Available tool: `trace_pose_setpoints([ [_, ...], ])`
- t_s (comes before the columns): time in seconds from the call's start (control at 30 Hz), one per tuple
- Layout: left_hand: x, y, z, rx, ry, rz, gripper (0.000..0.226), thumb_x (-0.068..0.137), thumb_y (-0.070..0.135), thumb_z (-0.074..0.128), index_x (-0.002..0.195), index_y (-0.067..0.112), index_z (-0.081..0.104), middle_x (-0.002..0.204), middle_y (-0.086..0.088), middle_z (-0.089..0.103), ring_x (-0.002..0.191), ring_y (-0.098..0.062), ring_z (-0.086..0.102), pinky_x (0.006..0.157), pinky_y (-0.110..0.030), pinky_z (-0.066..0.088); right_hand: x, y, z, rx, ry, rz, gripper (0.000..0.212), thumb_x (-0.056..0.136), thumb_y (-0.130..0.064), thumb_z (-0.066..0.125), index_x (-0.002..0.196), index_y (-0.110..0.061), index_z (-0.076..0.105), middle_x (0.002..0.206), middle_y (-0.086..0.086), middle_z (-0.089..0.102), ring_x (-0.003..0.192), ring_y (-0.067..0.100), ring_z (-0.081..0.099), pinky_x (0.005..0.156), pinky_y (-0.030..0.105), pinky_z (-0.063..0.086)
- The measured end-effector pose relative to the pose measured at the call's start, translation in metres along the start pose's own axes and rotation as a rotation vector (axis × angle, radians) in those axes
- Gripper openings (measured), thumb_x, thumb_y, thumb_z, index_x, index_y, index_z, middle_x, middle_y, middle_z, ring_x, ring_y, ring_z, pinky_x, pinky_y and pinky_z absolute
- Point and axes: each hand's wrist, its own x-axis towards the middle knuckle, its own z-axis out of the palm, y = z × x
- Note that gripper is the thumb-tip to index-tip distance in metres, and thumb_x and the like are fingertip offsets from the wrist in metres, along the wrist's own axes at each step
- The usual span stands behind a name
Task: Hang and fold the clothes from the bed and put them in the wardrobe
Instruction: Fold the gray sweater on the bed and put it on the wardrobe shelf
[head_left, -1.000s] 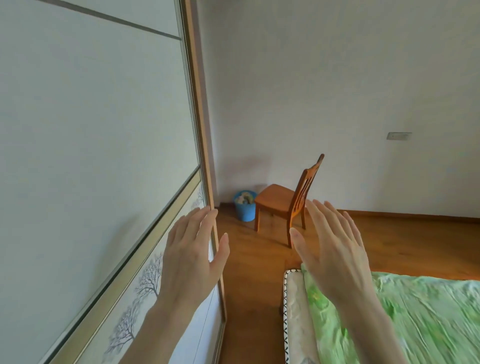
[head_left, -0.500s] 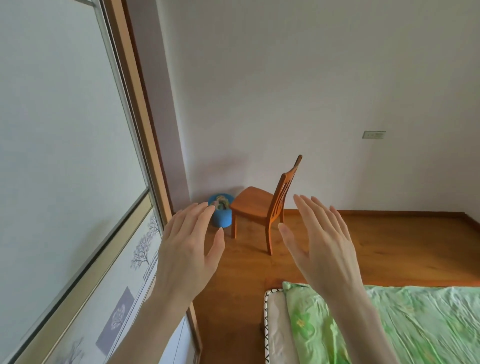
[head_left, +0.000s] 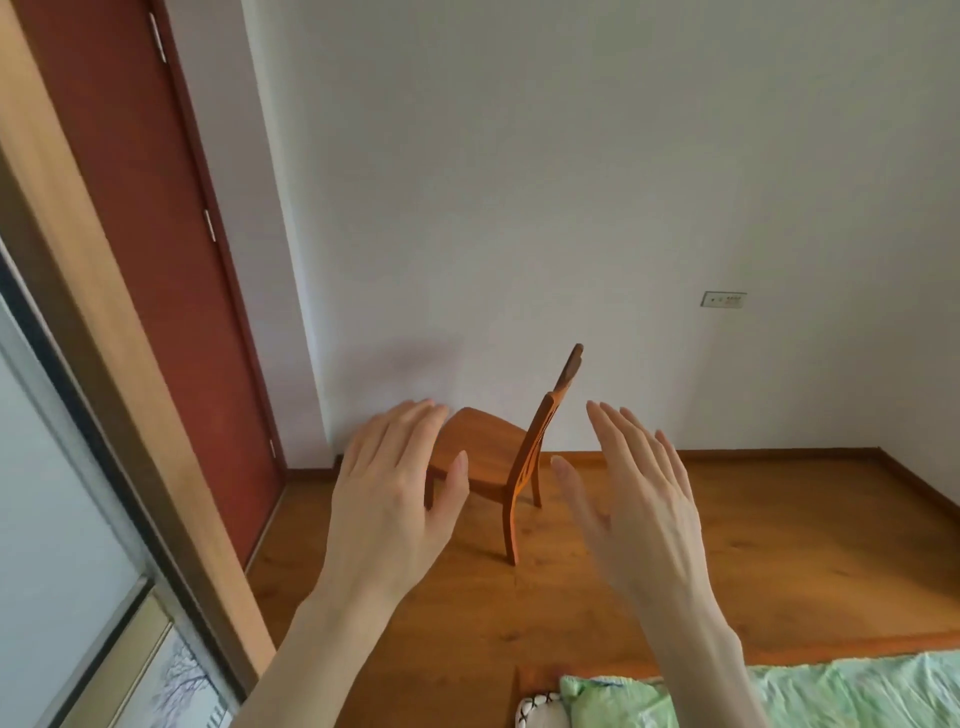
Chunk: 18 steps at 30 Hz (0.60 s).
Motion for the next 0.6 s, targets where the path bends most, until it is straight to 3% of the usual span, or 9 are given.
trace_pose_setpoints([
  [0.27, 0.062, -0.043, 0.090, -0.047, -0.085, 0.008, 0.055, 0.104, 0.048, 0.047, 0.140, 0.010, 0.064, 0.139, -0.009, 0.067, 0.131, -0.028, 0.063, 0.109, -0.047, 0.052, 0.067, 0.033, 0.067, -0.034, 0.010, 0.081, 0.066, 0.100, -0.059, 0.049, 0.154, -0.019, 0.051, 0.157, 0.002, 0.052, 0.149, 0.023, 0.044, 0.124, 0.050, 0.031],
  [0.6, 0.164, -0.087, 0.244, -0.151, -0.145, 0.060, 0.053, 0.103, 0.047, 0.049, 0.140, 0.010, 0.063, 0.142, -0.009, 0.066, 0.131, -0.026, 0.063, 0.107, -0.044, 0.053, 0.173, 0.117, 0.163, -0.082, 0.053, 0.186, 0.068, 0.099, -0.060, 0.050, 0.153, -0.018, 0.052, 0.157, 0.002, 0.052, 0.148, 0.023, 0.045, 0.124, 0.048, 0.027],
])
